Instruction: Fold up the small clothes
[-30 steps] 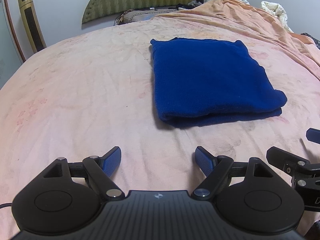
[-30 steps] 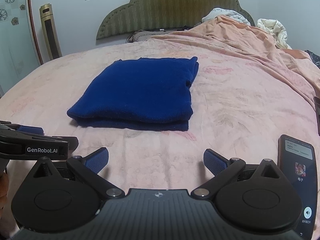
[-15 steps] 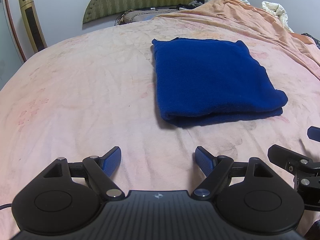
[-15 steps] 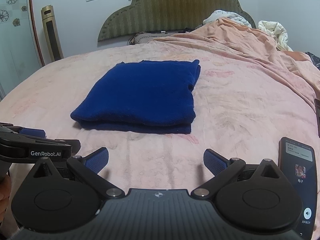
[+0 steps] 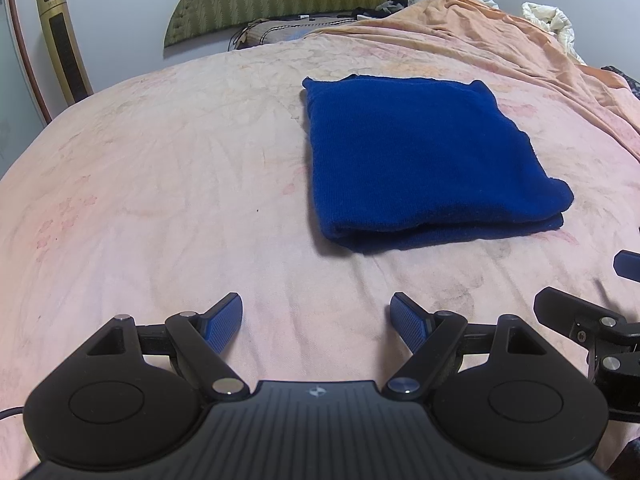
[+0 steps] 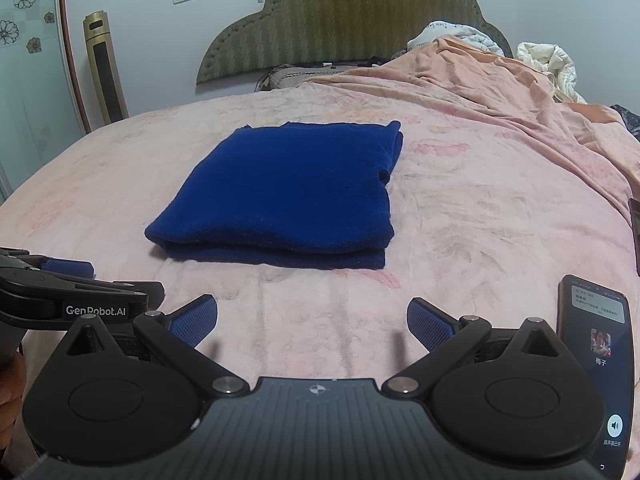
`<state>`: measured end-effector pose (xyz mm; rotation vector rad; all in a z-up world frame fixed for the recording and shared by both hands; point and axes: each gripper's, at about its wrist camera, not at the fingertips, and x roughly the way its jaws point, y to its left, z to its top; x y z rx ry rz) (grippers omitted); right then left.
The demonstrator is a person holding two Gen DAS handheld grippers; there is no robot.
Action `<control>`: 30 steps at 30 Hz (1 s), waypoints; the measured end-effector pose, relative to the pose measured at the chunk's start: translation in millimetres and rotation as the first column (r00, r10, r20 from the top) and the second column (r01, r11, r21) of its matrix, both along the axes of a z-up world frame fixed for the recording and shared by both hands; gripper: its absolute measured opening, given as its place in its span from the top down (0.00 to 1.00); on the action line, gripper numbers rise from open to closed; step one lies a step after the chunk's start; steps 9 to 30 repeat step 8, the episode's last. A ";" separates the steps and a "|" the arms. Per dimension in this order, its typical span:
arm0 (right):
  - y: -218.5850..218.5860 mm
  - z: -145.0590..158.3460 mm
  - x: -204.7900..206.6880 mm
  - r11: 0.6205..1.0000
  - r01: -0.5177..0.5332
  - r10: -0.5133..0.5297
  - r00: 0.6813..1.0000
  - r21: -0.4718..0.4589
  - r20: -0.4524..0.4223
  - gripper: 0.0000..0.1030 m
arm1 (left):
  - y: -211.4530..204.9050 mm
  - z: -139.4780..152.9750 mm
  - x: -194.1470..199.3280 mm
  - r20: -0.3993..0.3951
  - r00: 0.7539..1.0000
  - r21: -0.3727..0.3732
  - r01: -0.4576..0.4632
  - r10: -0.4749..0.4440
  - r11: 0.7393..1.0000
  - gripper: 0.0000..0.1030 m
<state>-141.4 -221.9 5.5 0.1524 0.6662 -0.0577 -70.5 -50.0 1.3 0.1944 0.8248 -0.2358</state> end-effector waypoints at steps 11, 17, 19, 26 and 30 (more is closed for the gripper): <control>1.1 0.4 -0.4 1.000 0.000 0.000 1.000 -0.003 -0.004 0.01 | -4.3 0.5 -2.8 0.034 0.999 0.029 0.024 -0.025 0.999 0.21; 1.1 0.4 -0.4 1.000 0.000 0.000 1.000 -0.003 -0.004 0.01 | -4.3 0.5 -2.8 0.034 0.999 0.029 0.024 -0.025 0.999 0.21; 1.1 0.4 -0.4 1.000 0.000 0.000 1.000 -0.003 -0.004 0.01 | -4.3 0.5 -2.8 0.034 0.999 0.029 0.024 -0.025 0.999 0.21; 1.1 0.4 -0.4 1.000 0.000 0.000 1.000 -0.003 -0.004 0.01 | -4.3 0.5 -2.8 0.034 0.999 0.029 0.024 -0.025 0.999 0.21; 1.1 0.4 -0.4 1.000 0.000 0.000 1.000 -0.003 -0.004 0.01 | -4.3 0.5 -2.8 0.034 0.999 0.029 0.024 -0.025 0.999 0.21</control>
